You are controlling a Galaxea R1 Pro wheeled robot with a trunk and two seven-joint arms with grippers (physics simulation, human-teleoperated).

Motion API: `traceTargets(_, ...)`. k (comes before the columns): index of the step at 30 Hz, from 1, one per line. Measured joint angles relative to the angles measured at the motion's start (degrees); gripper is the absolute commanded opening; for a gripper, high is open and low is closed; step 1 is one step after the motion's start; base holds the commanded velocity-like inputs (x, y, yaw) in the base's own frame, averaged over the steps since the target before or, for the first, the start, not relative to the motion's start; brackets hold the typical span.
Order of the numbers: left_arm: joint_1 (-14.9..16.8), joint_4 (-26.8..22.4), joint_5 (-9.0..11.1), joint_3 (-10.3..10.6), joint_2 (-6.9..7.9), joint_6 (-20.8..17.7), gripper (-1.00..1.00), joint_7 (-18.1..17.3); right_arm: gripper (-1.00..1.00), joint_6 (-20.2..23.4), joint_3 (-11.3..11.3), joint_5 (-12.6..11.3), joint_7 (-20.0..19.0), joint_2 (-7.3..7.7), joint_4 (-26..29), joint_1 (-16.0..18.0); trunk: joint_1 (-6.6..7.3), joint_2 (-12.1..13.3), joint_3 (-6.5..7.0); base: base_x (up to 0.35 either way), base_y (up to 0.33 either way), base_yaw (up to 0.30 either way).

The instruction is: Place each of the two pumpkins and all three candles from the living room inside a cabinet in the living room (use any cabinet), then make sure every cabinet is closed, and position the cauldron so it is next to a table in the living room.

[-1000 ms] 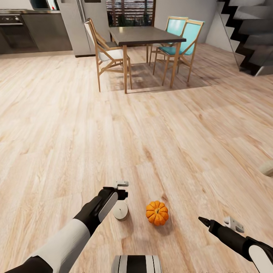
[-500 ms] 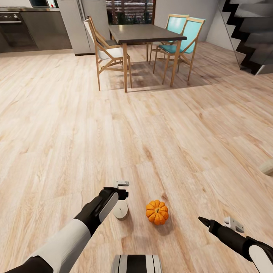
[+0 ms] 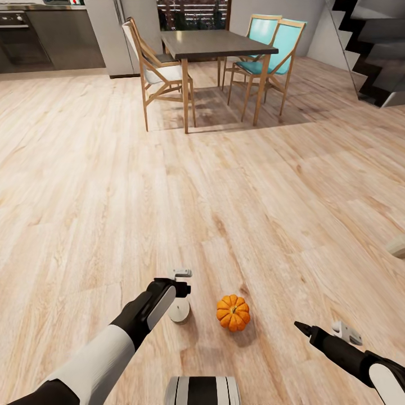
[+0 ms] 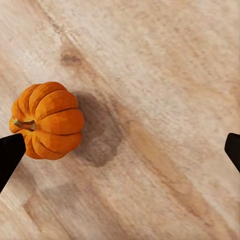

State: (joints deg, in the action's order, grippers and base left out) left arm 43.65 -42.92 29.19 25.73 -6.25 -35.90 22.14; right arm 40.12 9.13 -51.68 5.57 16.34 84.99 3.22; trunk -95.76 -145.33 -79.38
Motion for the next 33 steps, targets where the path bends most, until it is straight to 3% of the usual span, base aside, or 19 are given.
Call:
traceTargets(4,0.00,0.06,0.00,0.00,-0.01,-0.07,1.00,-0.01,1.00,0.00,0.00,0.00,0.00,0.00,0.00,0.00,-0.11,-0.05,-0.88,0.000,0.000,0.000)
traceTargets(33,0.00,0.07,0.17,0.01,-0.03,-2.94,1.00,0.42,1.00,0.00,0.00,0.00,0.00,0.00,0.00,0.00,-0.13,-0.06,-1.10,0.000,0.000,0.000)
